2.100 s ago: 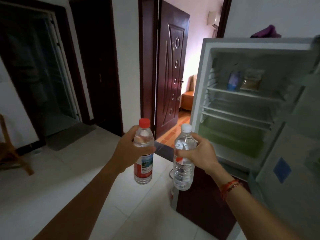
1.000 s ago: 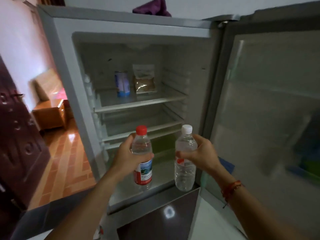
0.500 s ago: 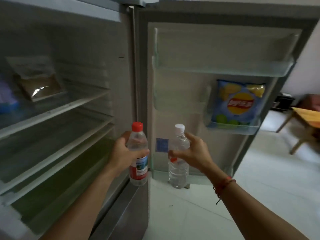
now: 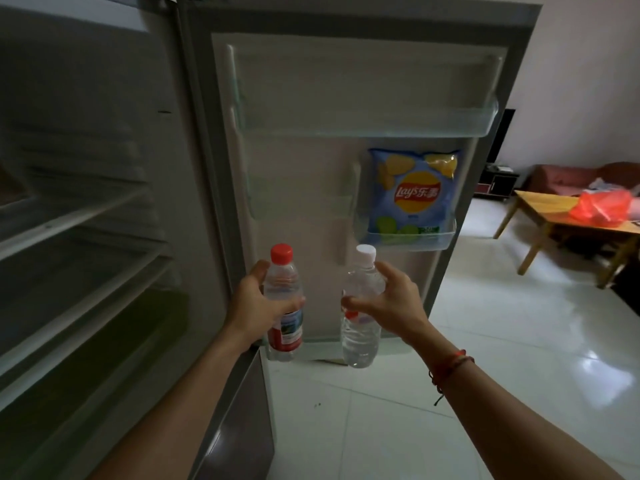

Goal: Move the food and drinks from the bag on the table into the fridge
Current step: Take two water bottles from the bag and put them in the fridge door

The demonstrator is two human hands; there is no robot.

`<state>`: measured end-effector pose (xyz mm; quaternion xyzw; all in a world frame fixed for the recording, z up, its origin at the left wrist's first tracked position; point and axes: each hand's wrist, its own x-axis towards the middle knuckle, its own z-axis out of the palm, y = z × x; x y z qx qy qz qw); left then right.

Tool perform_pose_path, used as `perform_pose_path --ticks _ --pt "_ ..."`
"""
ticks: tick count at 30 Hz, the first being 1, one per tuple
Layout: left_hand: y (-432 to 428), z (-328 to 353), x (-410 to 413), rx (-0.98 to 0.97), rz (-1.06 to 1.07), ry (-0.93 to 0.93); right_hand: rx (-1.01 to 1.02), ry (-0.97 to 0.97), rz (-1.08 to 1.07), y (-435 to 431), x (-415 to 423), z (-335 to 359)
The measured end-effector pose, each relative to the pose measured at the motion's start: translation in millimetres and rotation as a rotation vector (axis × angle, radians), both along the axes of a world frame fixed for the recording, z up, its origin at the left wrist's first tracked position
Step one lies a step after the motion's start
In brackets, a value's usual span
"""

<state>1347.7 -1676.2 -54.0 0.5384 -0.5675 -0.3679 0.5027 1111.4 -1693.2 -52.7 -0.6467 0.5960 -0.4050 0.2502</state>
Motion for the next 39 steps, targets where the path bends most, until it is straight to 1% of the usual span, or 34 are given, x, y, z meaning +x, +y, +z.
perform_pose_path --ticks 9,17,20,30,36,39 --pt "-41.4 -18.2 -11.4 -0.021 0.025 0.011 -0.006 -0.050 0.043 -38.2 4.8 -19.5" --pt "-84.3 -58.8 -27.9 0.013 0.047 -0.028 0.013 -0.030 0.023 -74.3 -0.5 -58.2" --pt "-97.0 -74.5 -39.1 0.029 0.060 -0.031 0.036 -0.023 -0.002 -84.8 -10.6 -72.3" --pt "-119.0 -110.2 -90.4 0.098 -0.005 -0.031 0.074 -0.069 -0.083 -102.7 -56.2 -101.2" --pt "-131.6 -122.0 -124.7 0.138 -0.049 -0.019 0.068 -0.105 -0.096 -109.7 -81.4 -109.7" --pt "-137.1 -124.7 -141.1 0.138 -0.066 -0.019 0.068 -0.080 -0.096 -112.6 -88.5 -115.2"
